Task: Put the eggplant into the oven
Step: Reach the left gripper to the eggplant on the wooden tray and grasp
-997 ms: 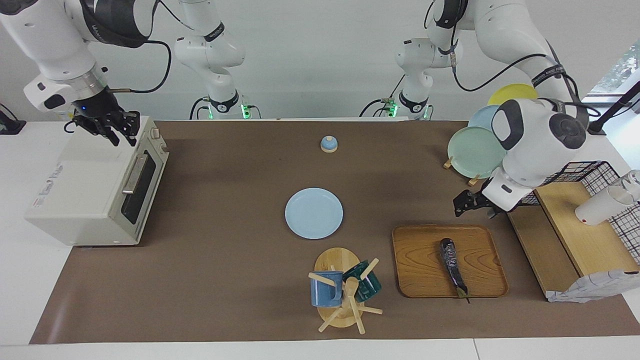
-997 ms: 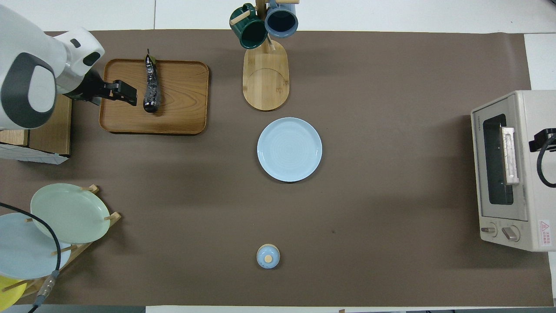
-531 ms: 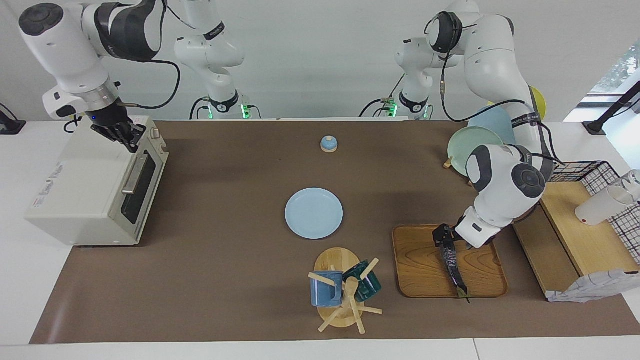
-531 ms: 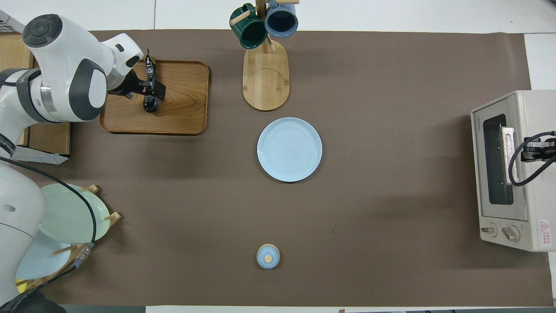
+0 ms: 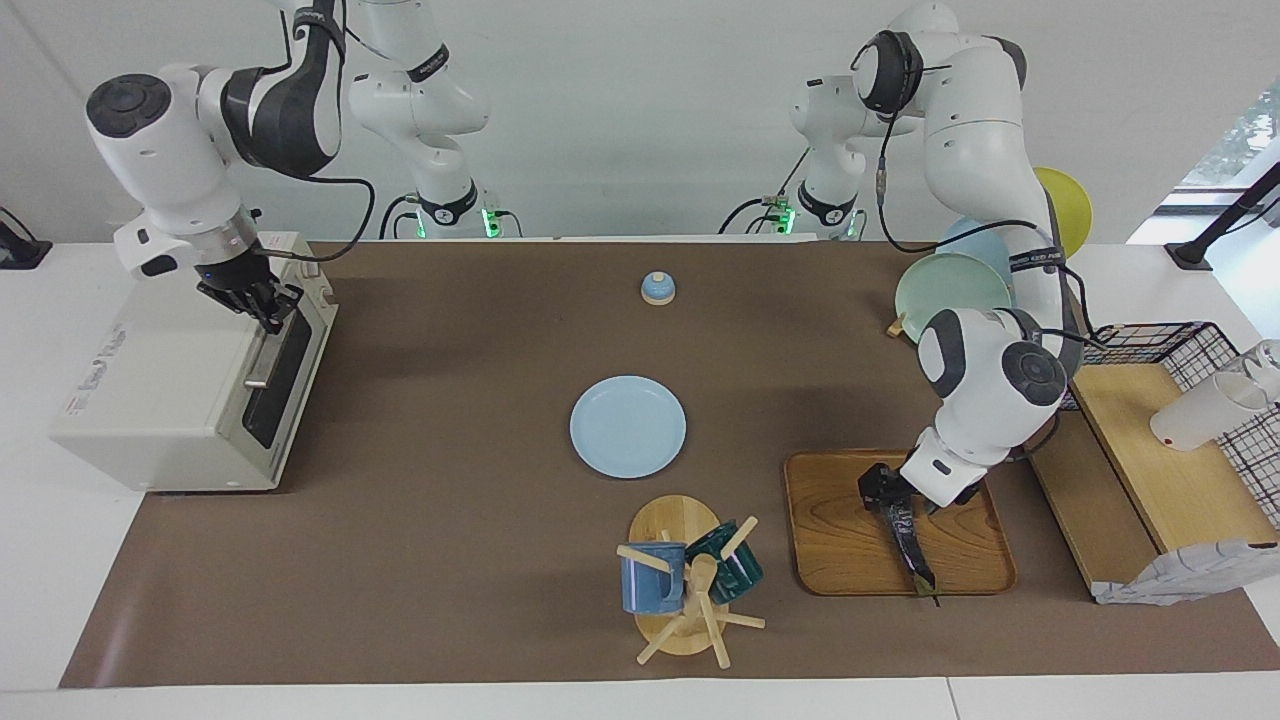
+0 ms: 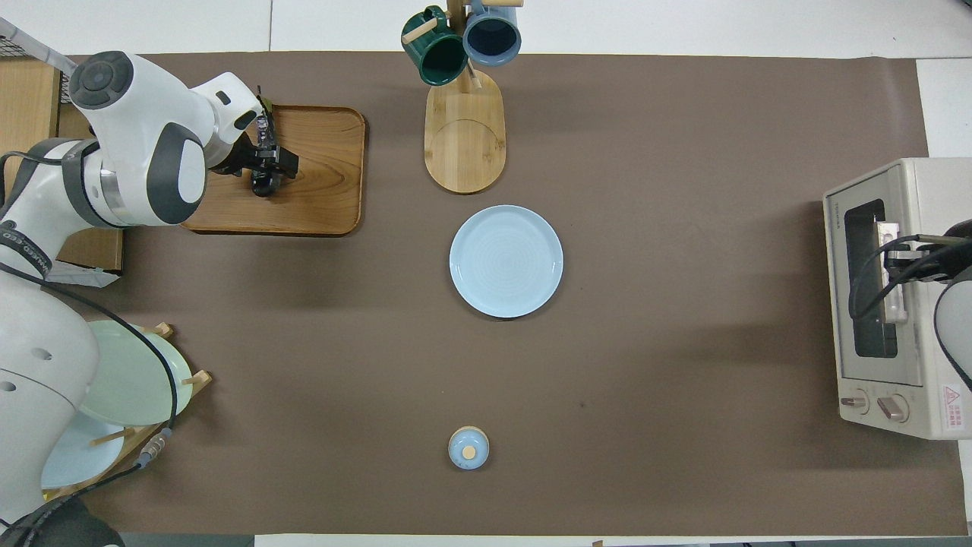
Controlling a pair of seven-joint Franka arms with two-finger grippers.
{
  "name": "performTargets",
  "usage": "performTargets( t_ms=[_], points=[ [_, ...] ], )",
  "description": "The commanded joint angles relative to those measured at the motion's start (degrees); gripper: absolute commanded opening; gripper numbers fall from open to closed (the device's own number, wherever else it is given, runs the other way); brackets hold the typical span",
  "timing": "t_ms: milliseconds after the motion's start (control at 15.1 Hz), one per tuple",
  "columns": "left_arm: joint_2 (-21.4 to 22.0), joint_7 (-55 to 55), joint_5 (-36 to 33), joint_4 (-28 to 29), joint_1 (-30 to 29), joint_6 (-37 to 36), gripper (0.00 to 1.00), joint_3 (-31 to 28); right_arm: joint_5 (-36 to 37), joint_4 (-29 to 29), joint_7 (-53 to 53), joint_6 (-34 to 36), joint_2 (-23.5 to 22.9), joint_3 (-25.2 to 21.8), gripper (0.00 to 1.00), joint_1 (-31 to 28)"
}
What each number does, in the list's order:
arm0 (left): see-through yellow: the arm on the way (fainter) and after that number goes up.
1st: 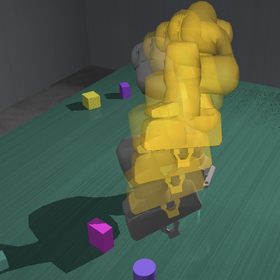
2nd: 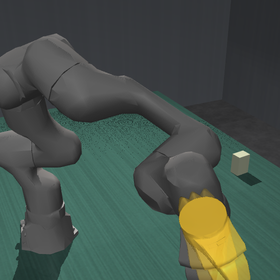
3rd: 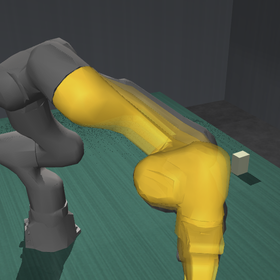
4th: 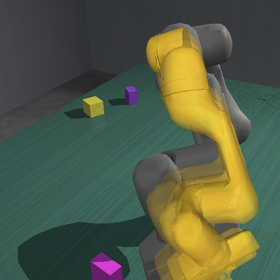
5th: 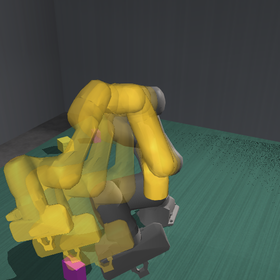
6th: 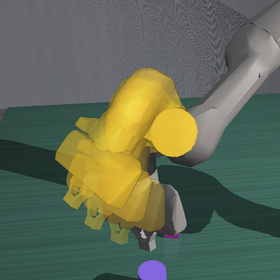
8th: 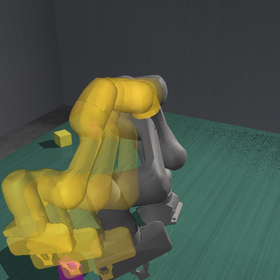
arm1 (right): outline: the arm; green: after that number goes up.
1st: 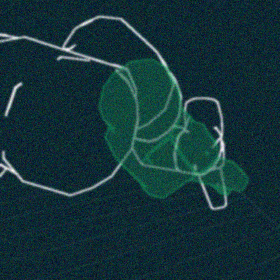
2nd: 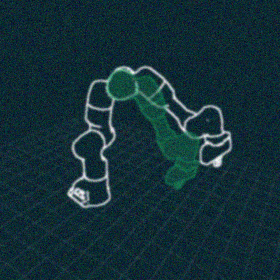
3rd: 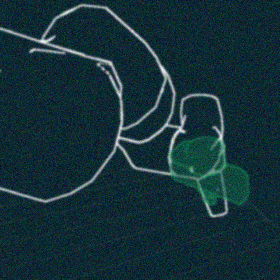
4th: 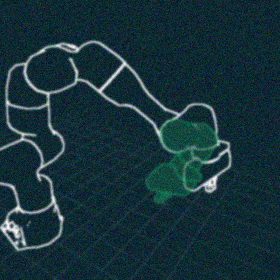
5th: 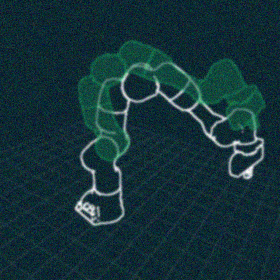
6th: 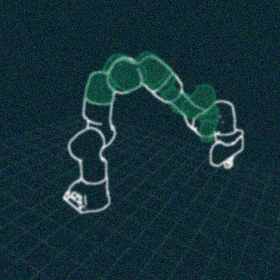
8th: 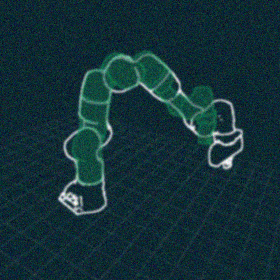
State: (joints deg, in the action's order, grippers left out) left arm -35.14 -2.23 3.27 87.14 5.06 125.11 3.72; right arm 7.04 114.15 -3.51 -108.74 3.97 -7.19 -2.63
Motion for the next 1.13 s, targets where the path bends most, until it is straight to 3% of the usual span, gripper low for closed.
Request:
performTargets(
  t_ms=[0,133,266,465,531,731,1063],
  points=[
    [1.2,0.3,0.2,2.6,0.9,1.5,0.99,-0.8,0.9,2.3,0.0,-3.2,0.0,0.4,0.00,-1.3],
    [1.2,0.3,0.2,2.3,0.8,0.6,0.89,-0.8,0.9,4.1,0.0,-5.6,-0.1,0.4,0.00,-1.3],
    [1.2,0.4,0.2,1.5,0.8,-0.3,0.74,-0.8,0.9,5.4,-0.1,-7.5,-0.1,0.5,0.00,-1.1],
    [1.2,0.3,0.2,1.4,0.8,-0.4,0.11,-0.8,0.3,5.6,-0.9,-9.8,-1.7,0.7,0.00,-0.4],
    [1.2,0.3,0.2,0.9,0.7,-0.5,0.00,-0.8,-0.2,5.7,-1.5,-10.8,-2.4,0.9,0.00,-0.3],
    [2.3,0.5,0.8,0.1,0.8,-1.0,0.00,-0.6,-1.1,6.3,-5.6,-13.9,-4.2,1.0,0.00,3.3],
    [10.4,5.5,4.1,0.9,2.8,-10.0,0.00,-0.4,-1.1,9.7,-8.7,-21.9,-6.7,1.0,0.00,4.8]
  ],
)
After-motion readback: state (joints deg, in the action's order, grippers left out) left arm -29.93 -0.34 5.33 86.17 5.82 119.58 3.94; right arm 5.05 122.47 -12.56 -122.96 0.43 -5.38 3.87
